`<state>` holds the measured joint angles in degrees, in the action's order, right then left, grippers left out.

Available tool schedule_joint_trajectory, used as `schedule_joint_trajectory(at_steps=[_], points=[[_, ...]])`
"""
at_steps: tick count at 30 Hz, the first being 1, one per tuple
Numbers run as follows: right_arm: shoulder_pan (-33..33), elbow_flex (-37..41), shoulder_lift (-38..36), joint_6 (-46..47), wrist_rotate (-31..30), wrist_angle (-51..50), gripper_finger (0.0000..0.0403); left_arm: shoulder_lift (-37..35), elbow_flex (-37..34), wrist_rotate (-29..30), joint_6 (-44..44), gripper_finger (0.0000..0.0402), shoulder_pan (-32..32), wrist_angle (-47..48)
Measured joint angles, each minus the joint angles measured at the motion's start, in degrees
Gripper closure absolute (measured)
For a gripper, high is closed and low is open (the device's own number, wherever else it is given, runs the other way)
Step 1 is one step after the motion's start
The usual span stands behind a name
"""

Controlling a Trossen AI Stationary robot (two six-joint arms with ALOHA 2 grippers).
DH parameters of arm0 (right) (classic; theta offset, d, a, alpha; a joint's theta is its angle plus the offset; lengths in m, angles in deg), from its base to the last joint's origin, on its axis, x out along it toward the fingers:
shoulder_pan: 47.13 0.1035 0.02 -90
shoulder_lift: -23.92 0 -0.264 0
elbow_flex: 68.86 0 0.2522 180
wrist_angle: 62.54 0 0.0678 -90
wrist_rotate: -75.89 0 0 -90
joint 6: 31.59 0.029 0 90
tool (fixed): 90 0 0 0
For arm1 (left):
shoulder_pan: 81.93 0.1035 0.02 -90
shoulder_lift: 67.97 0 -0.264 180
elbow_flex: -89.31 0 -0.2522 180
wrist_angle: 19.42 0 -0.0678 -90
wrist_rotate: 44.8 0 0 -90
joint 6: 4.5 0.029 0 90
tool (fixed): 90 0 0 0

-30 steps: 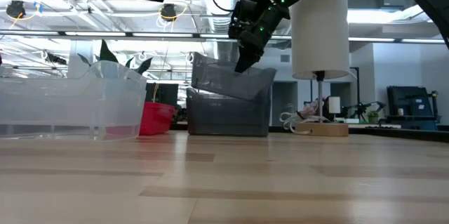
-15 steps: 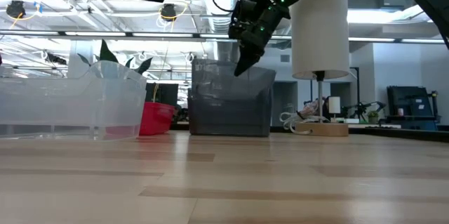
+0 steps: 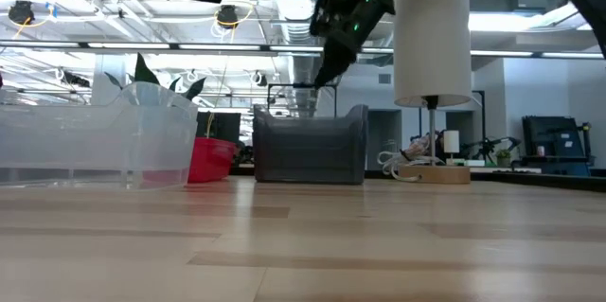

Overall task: Stack baskets by color
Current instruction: Stack the bottom red bin on the top red bin

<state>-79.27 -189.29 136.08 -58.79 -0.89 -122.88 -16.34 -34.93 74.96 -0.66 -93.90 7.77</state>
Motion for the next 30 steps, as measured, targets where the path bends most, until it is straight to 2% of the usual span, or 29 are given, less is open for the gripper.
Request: schedule_joint_trajectory(at_steps=[6, 10, 14, 20, 25, 30], points=[[1.16, -0.09, -6.07, 7.50, 1.57, -5.52, 0.0256, 0.02, 0.00, -2.39, -0.08, 0.0143, 0.00, 0.73], [4.70, -0.09, -9.61, 10.23, 2.88, -13.06, 0.0260, 0.02, 0.00, -5.40, -0.55, 0.0143, 0.02, 1.29], [11.47, 0.86, -11.85, 11.77, 3.58, -16.79, 0.0270, 0.02, 0.00, -10.27, -0.78, 0.0143, 0.00, 2.19], [24.98, 6.97, -16.82, 14.64, 3.88, -17.63, 0.0279, 0.02, 0.05, -16.59, -3.63, 0.0143, -1.13, 4.88], [35.65, 17.10, -23.85, 23.19, 2.65, -12.64, 0.0283, 1.30, 3.31, -22.08, -8.07, 0.0143, -8.15, 10.93], [45.77, 30.30, -30.62, 35.73, -6.35, -0.31, 0.0283, 6.67, 5.60, -22.25, -18.15, 0.0143, -19.07, 15.87]])
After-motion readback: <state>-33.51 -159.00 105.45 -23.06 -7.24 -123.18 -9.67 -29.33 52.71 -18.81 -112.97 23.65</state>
